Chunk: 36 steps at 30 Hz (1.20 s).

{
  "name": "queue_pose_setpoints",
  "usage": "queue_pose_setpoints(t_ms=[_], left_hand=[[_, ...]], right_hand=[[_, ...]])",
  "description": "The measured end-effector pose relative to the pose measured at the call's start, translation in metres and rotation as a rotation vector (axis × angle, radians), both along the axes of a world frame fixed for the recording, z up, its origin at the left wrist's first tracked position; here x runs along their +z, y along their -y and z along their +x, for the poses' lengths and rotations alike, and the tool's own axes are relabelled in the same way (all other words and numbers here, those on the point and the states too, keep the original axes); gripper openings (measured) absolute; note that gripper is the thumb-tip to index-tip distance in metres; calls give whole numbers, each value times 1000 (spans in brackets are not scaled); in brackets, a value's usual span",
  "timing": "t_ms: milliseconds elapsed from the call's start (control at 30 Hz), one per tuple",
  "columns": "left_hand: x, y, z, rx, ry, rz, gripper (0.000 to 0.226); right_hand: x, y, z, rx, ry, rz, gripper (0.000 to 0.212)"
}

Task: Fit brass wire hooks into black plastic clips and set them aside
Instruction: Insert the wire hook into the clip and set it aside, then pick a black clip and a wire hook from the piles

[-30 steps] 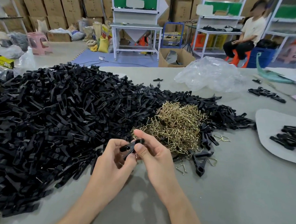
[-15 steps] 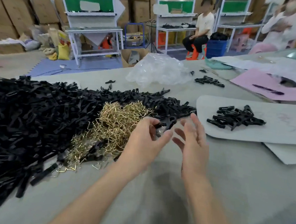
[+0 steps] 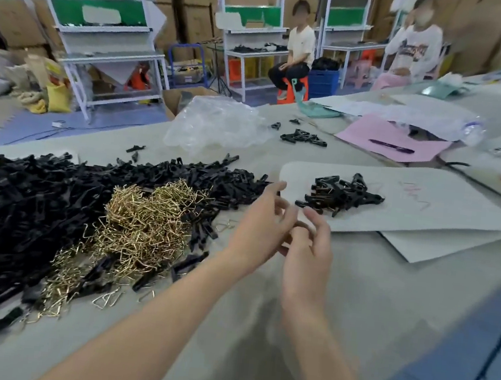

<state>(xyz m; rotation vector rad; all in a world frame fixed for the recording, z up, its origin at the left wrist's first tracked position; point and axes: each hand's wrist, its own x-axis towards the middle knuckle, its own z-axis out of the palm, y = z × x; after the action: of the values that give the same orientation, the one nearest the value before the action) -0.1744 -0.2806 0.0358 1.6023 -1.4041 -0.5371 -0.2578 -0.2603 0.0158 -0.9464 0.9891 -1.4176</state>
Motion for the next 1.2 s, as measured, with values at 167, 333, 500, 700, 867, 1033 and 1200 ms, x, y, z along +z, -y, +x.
queue_pose_setpoints(t_ms=[167, 333, 500, 700, 867, 1033, 1200], left_hand=[[-16, -123, 72, 179, 346, -56, 42], [-39, -234, 143, 514, 648, -5, 42], [-51, -306, 183, 751, 758, 102, 47], [-59, -316, 203, 868, 745, 224, 34], [-58, -310, 216, 866, 810, 198, 26], [-59, -309, 223, 843, 766, 184, 20], [-54, -309, 221, 860, 661, 154, 15]], right_hand=[[-3, -48, 47, 211, -98, -89, 35], [4, -104, 102, 468, -204, -213, 37], [0, -155, 151, 665, -306, -273, 35], [-15, -180, 191, 736, -448, -344, 33], [-24, -170, 198, 748, -480, -265, 34], [-25, -160, 200, 777, -299, -148, 35], [-36, -157, 205, 744, -441, -236, 26]])
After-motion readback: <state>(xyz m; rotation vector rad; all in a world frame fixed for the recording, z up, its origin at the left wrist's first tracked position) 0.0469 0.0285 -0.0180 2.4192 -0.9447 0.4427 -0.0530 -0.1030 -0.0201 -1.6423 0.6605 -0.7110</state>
